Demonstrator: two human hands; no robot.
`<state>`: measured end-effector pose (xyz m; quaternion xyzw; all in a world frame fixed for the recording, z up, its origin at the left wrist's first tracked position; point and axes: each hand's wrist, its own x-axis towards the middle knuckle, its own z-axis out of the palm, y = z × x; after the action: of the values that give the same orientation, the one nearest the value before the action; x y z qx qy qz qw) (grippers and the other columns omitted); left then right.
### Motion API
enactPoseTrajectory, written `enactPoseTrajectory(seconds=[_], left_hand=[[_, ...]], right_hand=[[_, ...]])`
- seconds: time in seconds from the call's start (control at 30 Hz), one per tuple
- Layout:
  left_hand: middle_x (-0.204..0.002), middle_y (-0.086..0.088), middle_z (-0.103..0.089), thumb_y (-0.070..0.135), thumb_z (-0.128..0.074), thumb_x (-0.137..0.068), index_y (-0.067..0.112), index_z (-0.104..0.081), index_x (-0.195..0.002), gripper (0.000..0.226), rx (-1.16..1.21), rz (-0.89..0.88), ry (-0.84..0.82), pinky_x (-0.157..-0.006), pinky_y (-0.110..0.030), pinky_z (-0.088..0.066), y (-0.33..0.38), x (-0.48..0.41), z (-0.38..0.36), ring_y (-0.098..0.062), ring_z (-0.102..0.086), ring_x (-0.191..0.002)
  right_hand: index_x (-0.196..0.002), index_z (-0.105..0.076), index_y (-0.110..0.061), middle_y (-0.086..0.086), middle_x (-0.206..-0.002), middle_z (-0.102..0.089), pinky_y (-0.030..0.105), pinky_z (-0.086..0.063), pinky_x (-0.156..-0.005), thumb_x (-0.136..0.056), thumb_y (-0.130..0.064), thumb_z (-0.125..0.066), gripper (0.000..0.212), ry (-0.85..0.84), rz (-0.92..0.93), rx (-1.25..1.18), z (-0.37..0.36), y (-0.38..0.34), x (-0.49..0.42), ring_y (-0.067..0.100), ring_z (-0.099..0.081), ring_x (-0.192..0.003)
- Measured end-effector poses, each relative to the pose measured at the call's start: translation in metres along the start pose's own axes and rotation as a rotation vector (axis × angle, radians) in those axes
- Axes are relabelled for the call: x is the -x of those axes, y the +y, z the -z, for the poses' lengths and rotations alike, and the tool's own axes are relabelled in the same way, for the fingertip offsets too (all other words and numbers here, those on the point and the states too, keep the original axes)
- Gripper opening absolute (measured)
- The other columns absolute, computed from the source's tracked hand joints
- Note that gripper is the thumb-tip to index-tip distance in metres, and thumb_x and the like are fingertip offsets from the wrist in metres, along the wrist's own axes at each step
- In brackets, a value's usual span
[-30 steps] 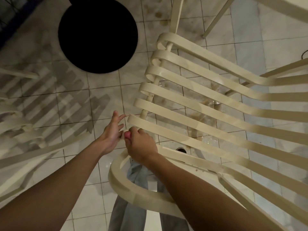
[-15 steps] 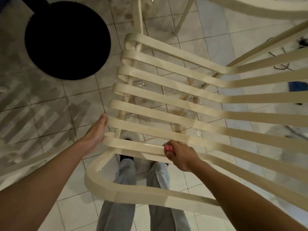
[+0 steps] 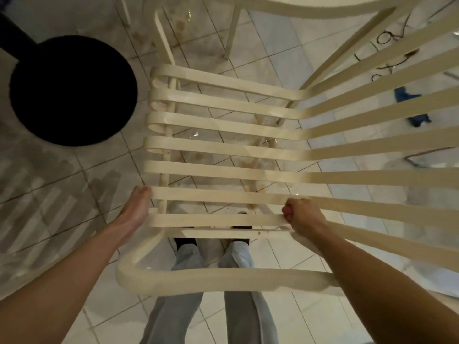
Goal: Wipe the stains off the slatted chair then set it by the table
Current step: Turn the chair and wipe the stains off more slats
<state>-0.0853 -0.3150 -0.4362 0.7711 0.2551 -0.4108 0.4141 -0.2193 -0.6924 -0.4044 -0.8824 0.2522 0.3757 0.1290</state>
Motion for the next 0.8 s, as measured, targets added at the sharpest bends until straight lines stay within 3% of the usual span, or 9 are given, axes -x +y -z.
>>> enactPoseTrajectory(seconds=[0.13, 0.27, 0.37, 0.47, 0.53, 0.57, 0.63, 0.7, 0.8], left_hand=[[-0.162, -0.001, -0.024, 0.049, -0.03, -0.105, 0.02, -0.017, -0.157, 0.061, -0.101, -0.05, 0.005, -0.118, -0.049, -0.026, 0.008, 0.017, -0.003, -0.027, -0.031, -0.144], [-0.161, -0.006, -0.026, 0.039, -0.039, -0.106, 0.012, -0.025, -0.156, 0.059, -0.254, -0.169, 0.06, -0.118, -0.04, -0.022, 0.027, 0.044, -0.013, -0.027, -0.028, -0.146], [-0.156, -0.005, -0.036, 0.039, -0.043, -0.104, 0.021, -0.031, -0.154, 0.055, -0.29, -0.254, -0.013, -0.11, -0.034, -0.03, 0.049, 0.084, -0.029, -0.023, -0.039, -0.138], [-0.131, 0.006, -0.051, 0.038, -0.046, -0.103, 0.028, -0.04, -0.149, 0.047, -0.324, -0.347, -0.196, -0.086, -0.028, -0.041, 0.06, 0.127, -0.043, -0.009, -0.052, -0.106], [-0.132, 0.013, -0.048, 0.042, -0.046, -0.103, 0.032, -0.046, -0.145, 0.044, -0.417, -0.456, -0.268, -0.093, -0.03, -0.041, 0.06, 0.155, -0.053, -0.009, -0.049, -0.116], [-0.138, 0.013, -0.048, 0.043, -0.046, -0.102, 0.032, -0.049, -0.143, 0.043, -0.5, -0.552, -0.243, -0.1, -0.032, -0.04, 0.059, 0.164, -0.058, -0.011, -0.047, -0.124], [-0.142, 0.008, -0.052, 0.042, -0.048, -0.1, 0.029, -0.055, -0.138, 0.041, -0.614, -0.74, -0.139, -0.105, -0.033, -0.039, 0.057, 0.182, -0.069, -0.013, -0.046, -0.13], [-0.136, 0.008, -0.057, 0.041, -0.049, -0.099, 0.025, -0.06, -0.132, 0.038, -0.574, -0.86, -0.089, -0.104, -0.031, -0.038, 0.052, 0.206, -0.081, -0.013, -0.048, -0.127], [-0.118, 0.011, -0.064, 0.031, -0.051, -0.094, 0.02, -0.069, -0.118, 0.031, -0.407, -1.069, 0.016, -0.102, -0.036, -0.044, 0.035, 0.25, -0.097, -0.014, -0.055, -0.117]], right_hand=[[-0.09, -0.061, -0.025, -0.001, -0.087, -0.067, 0.032, -0.052, -0.065, -0.094, -0.017, -0.051, 0.013, 0.178, 0.008, -0.235, 0.021, -0.01, 0.02, 0.019, -0.061, -0.078], [-0.101, -0.065, -0.019, -0.003, -0.087, -0.07, 0.017, -0.049, -0.059, -0.096, -0.01, -0.058, 0.012, 0.309, 0.059, -0.747, 0.053, -0.041, 0.075, 0.003, -0.064, -0.069], [-0.106, -0.065, -0.025, -0.005, -0.084, -0.07, 0.019, -0.047, -0.055, -0.097, -0.012, -0.06, 0.017, 0.348, 0.162, -0.944, 0.064, -0.056, 0.119, 0.004, -0.061, -0.061], [-0.112, -0.067, -0.024, -0.007, -0.088, -0.071, 0.021, -0.047, -0.045, -0.098, -0.009, -0.059, 0.021, 0.253, 0.227, -1.135, 0.067, -0.061, 0.158, 0.004, -0.062, -0.057], [-0.113, -0.067, -0.02, -0.008, -0.102, -0.072, 0.021, -0.054, -0.051, -0.098, -0.007, -0.058, 0.022, 0.244, 0.297, -1.162, 0.066, -0.056, 0.183, 0.011, -0.068, -0.072], [-0.114, -0.067, -0.018, -0.008, -0.108, -0.072, 0.021, -0.056, -0.054, -0.098, -0.005, -0.058, 0.022, 0.254, 0.341, -1.181, 0.065, -0.052, 0.194, 0.013, -0.069, -0.076], [-0.118, -0.064, -0.012, -0.003, -0.108, -0.071, 0.023, -0.051, -0.045, -0.099, -0.004, -0.056, 0.022, 0.28, 0.394, -1.236, 0.064, -0.041, 0.213, 0.019, -0.065, -0.062], [-0.122, -0.06, -0.007, -0.002, -0.112, -0.071, 0.027, -0.046, -0.039, -0.1, -0.004, -0.054, 0.023, 0.329, 0.446, -1.278, 0.063, -0.027, 0.233, 0.02, -0.059, -0.053], [-0.125, -0.059, -0.006, -0.003, -0.119, -0.069, 0.031, -0.048, -0.039, -0.099, -0.002, -0.054, 0.026, 0.309, 0.57, -1.255, 0.055, -0.005, 0.263, 0.016, -0.063, -0.061]])
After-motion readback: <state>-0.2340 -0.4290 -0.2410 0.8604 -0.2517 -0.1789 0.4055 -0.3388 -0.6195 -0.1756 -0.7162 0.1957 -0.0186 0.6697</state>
